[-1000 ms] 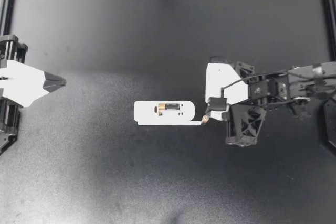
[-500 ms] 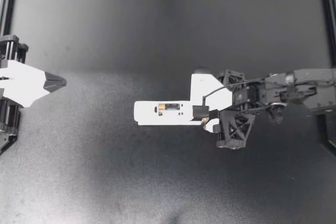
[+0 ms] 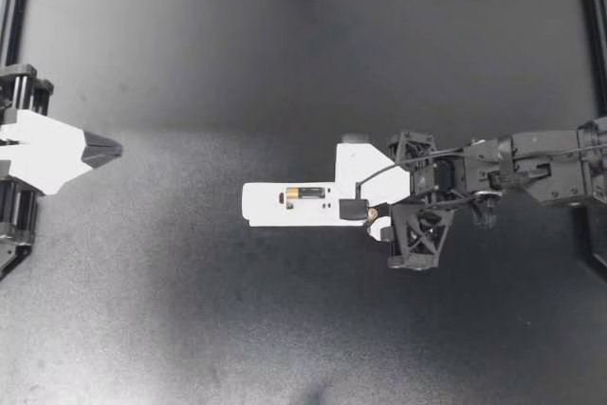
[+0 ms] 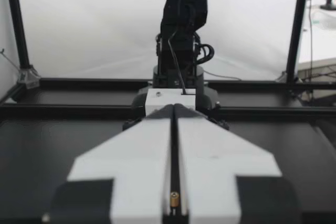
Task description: Place the battery into the slot of the remote controller.
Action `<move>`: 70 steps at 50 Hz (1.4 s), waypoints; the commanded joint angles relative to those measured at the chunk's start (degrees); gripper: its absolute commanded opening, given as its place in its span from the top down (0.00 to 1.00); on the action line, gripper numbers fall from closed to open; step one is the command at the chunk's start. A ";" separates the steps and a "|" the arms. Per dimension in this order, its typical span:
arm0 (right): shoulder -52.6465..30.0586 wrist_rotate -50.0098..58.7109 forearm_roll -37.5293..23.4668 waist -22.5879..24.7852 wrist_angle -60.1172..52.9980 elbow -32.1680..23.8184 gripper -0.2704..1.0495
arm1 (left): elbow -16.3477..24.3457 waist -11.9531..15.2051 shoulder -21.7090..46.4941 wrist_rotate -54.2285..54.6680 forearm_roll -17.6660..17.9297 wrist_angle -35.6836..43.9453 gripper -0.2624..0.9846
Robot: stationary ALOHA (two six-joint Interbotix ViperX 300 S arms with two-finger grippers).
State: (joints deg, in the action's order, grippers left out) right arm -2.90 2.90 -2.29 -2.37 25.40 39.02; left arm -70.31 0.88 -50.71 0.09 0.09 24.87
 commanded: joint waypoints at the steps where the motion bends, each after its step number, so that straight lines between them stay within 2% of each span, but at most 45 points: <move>1: 0.53 0.00 -0.09 -0.35 -0.35 -1.32 0.49 | 0.70 0.18 0.53 0.09 0.09 0.53 0.91; 10: -0.09 0.00 -0.09 -0.35 -0.35 -1.49 0.55 | 0.79 0.18 0.62 0.09 0.09 0.53 0.91; 27: -0.26 0.00 -0.09 -0.35 0.44 -2.11 0.73 | 0.62 0.09 0.62 0.09 0.09 0.09 0.91; 37: 1.23 0.18 0.09 -0.26 0.18 -2.11 0.77 | 0.97 0.09 2.99 0.44 1.05 -1.76 0.91; 45: 4.31 1.14 0.18 -0.35 -4.39 -0.79 0.77 | 4.13 0.70 10.99 0.18 3.34 -10.02 0.91; 54: 6.15 2.20 0.18 -0.26 -20.57 3.87 0.77 | 9.58 1.85 22.32 -0.18 3.43 -18.02 0.91; 62: 4.83 2.46 0.18 -1.14 -36.83 7.82 0.77 | 13.18 2.55 31.55 -0.70 3.16 -20.39 0.91; 70: 2.02 2.29 0.18 -2.81 -47.02 10.20 0.77 | 17.14 2.55 40.52 -1.76 3.16 -21.53 0.91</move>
State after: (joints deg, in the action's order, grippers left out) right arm -0.44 5.19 -2.20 -3.78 -16.08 49.13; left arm -56.16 3.25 -13.71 -1.41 3.34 3.52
